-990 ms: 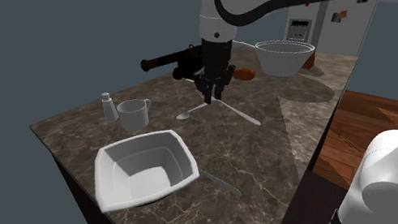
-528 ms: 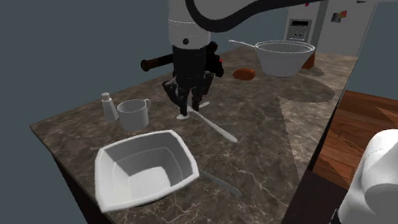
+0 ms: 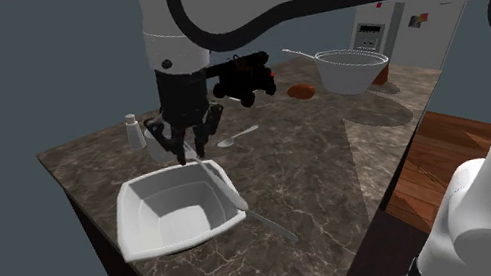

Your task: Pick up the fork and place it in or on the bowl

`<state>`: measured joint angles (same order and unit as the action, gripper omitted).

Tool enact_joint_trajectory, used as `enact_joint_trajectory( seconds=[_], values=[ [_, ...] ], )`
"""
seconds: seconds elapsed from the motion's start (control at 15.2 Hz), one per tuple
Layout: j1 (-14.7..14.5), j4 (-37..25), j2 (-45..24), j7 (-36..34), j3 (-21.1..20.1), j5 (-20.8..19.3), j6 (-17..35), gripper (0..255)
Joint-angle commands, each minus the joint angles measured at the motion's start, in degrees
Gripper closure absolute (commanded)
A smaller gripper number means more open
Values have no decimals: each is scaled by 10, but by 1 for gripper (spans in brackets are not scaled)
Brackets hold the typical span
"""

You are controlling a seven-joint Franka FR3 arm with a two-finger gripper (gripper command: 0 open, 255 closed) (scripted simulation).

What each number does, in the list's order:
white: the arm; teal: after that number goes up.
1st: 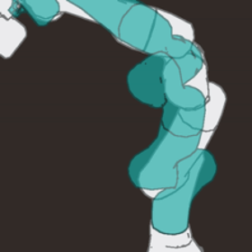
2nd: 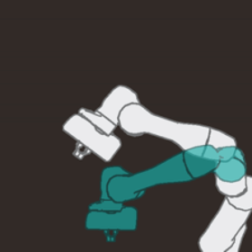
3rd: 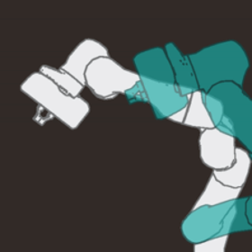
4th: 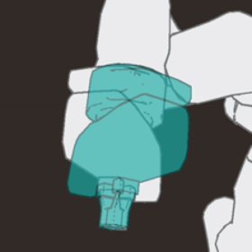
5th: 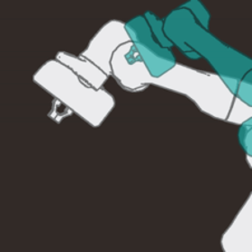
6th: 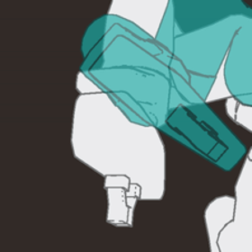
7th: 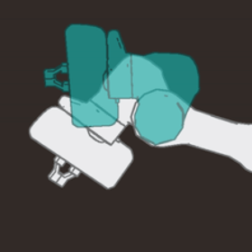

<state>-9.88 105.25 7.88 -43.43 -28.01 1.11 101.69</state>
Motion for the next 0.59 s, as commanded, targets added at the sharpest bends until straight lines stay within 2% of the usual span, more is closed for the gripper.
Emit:
enact_joint_trajectory(
  seconds=[0.0,0.13,0.53],
  values=[
    [-9,-41,-38,-35,-20,-18,-7,255],
    [-19,-71,-67,-61,-34,-34,-13,255],
    [-19,-22,-64,-61,-33,-33,33,255]
  ],
)
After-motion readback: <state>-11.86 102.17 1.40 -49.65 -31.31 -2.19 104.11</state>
